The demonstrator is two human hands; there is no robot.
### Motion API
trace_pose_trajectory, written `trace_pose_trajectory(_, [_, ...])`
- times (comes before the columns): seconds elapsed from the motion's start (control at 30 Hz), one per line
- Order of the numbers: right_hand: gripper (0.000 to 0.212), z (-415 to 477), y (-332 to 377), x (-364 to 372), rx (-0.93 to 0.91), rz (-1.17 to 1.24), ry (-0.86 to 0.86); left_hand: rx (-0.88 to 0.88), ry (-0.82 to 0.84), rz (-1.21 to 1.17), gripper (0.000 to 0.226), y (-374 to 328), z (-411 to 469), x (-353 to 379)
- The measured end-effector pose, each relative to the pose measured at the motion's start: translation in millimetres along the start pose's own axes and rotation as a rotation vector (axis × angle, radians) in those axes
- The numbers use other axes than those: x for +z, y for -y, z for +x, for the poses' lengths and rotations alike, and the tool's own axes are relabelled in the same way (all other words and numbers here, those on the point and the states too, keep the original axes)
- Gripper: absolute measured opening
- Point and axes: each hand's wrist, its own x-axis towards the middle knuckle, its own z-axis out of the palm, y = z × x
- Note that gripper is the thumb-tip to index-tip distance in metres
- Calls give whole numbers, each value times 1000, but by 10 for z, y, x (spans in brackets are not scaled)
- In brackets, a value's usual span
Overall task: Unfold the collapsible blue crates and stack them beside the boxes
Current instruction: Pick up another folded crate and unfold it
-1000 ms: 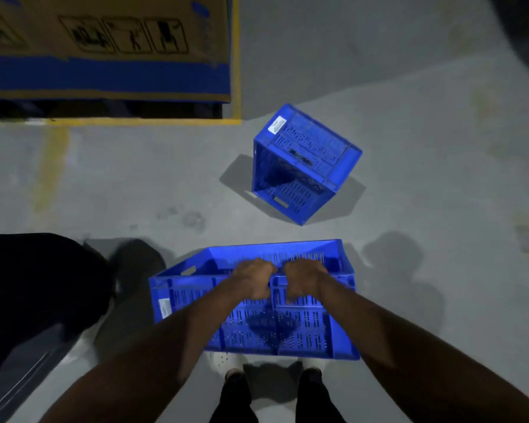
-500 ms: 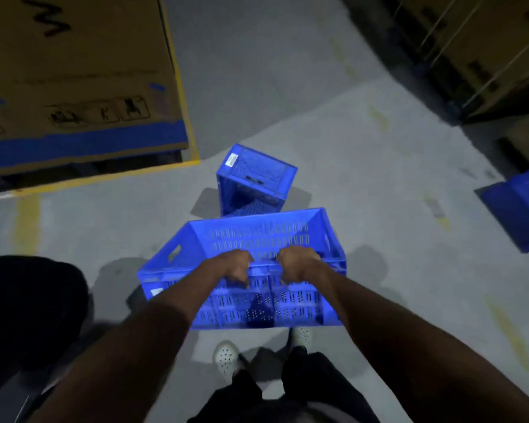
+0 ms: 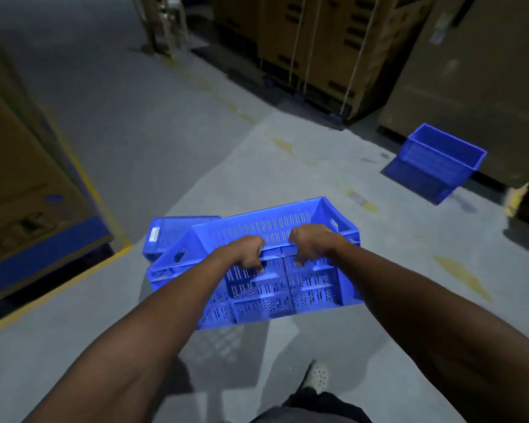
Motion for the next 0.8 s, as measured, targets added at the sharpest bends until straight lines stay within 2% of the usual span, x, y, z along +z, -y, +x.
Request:
trace_pose_trajectory(0.1, [67, -19, -587, -138, 39, 62, -65, 45, -10, 77, 29, -449, 380, -300])
trace_pose_trajectory(0.23, [48, -7, -1386, -385, 83, 74, -136, 81, -53, 185, 34, -1072, 938, -689])
trace_pose_trajectory(0.33, [41, -11, -1959, -576, 119, 48, -215, 96, -126, 277, 27, -1548, 1320, -950])
trace_pose_trajectory(0.53, [37, 25, -2925, -900, 211, -9, -447, 164, -349, 411, 27, -2319, 1994, -1421])
trace_pose_trajectory(0.67, [26, 128, -3364, -1070, 276, -47, -595, 192, -525, 456, 30, -2599, 2433, -1630])
trace_pose_trajectory(0.8, [22, 399, -3725, -1281, 356, -91, -682, 206, -612, 504, 26, -2765, 2938, -1902])
